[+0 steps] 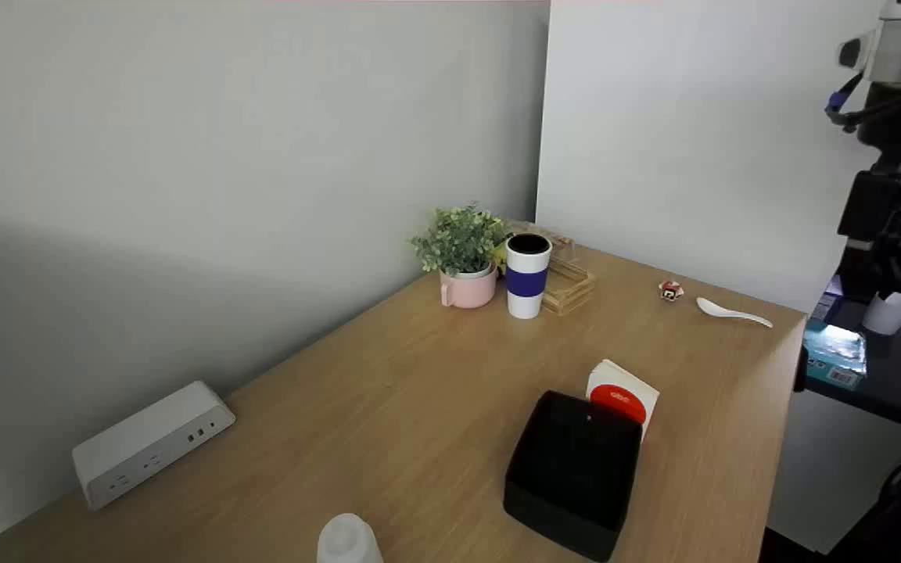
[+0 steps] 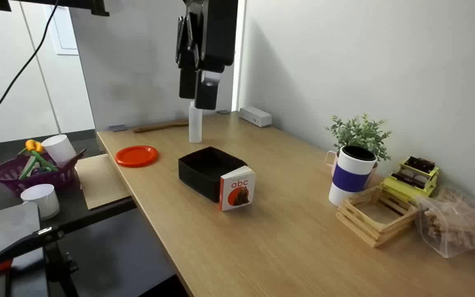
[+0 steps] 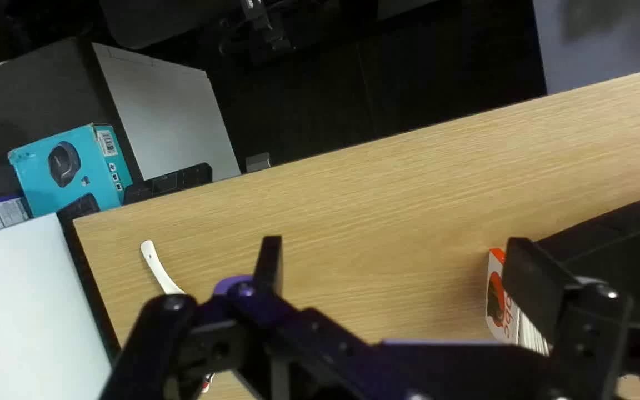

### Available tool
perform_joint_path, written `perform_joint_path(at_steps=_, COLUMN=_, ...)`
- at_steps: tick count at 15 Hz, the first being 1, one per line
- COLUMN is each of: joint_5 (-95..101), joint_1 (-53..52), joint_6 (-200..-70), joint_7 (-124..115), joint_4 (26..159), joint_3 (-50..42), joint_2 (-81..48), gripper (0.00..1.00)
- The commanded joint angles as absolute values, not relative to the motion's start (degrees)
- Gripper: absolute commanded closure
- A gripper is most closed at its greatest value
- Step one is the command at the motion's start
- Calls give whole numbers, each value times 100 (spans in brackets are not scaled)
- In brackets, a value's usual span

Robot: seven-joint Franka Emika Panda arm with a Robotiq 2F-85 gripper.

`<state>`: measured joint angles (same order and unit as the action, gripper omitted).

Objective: Pick up the small white book from the table and put it in the black lunch box.

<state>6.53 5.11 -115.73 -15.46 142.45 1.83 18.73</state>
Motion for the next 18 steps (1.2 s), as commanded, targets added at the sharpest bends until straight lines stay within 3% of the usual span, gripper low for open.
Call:
perform_joint_path(at_steps=1, joint_5=664, joint_1=475, joint_6=-11564, joint_7=-1553, joint_4=14239, joint_3=147, joint_2=1872, gripper=0)
perform_joint_path(at_steps=7, joint_5=664, joint_1=475, joint_6=-11564, joint_7=-1553, joint_4=14239, joint_3=147, joint_2=1872, gripper=0)
perform_joint_path(at_steps=13, joint_5=945, joint_1=462, joint_6=-12719, joint_7=-1171, joint_4=14358, joint_3=111, joint_2=1942, gripper=0)
perform_joint_path(at_steps=18, joint_5=408, joint_1=126, joint_6=-13642, joint_7=472, joint_4=14201, joint_3=-210, joint_2=1774, gripper=0)
